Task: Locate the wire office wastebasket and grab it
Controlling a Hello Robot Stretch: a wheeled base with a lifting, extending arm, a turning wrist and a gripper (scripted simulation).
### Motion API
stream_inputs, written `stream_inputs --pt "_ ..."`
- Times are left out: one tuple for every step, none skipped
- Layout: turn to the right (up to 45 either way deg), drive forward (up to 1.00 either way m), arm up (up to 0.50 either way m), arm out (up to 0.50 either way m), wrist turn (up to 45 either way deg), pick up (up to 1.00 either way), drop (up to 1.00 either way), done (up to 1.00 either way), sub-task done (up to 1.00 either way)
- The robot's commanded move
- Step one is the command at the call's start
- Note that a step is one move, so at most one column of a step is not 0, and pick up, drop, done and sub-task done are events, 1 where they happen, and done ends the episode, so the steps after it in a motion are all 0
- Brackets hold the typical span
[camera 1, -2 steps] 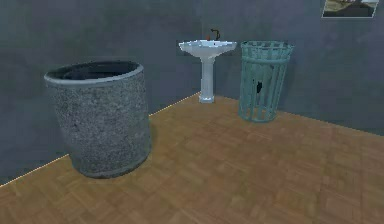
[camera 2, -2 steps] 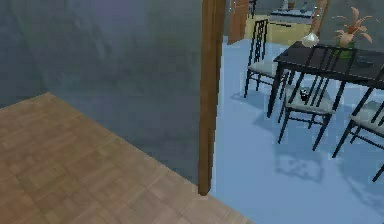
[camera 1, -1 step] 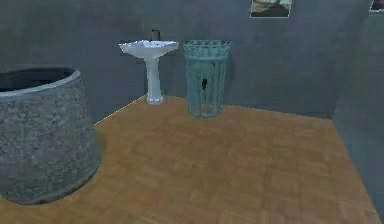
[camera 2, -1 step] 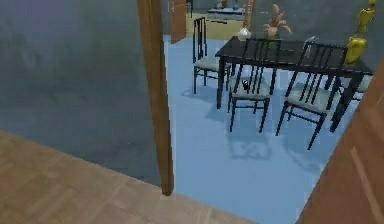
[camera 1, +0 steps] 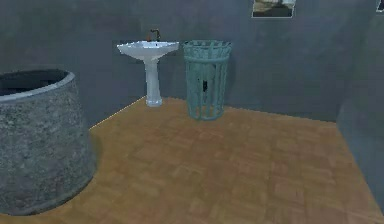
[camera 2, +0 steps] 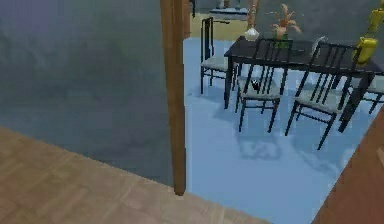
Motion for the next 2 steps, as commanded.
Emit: stream_inputs --pt "-45.0 0.00 0.00 0.00 0.0 0.00 0.00 0.00 0.00" --pt "-39.0 0.00 0.00 0.00 0.0 0.00 0.00 0.00 0.00"
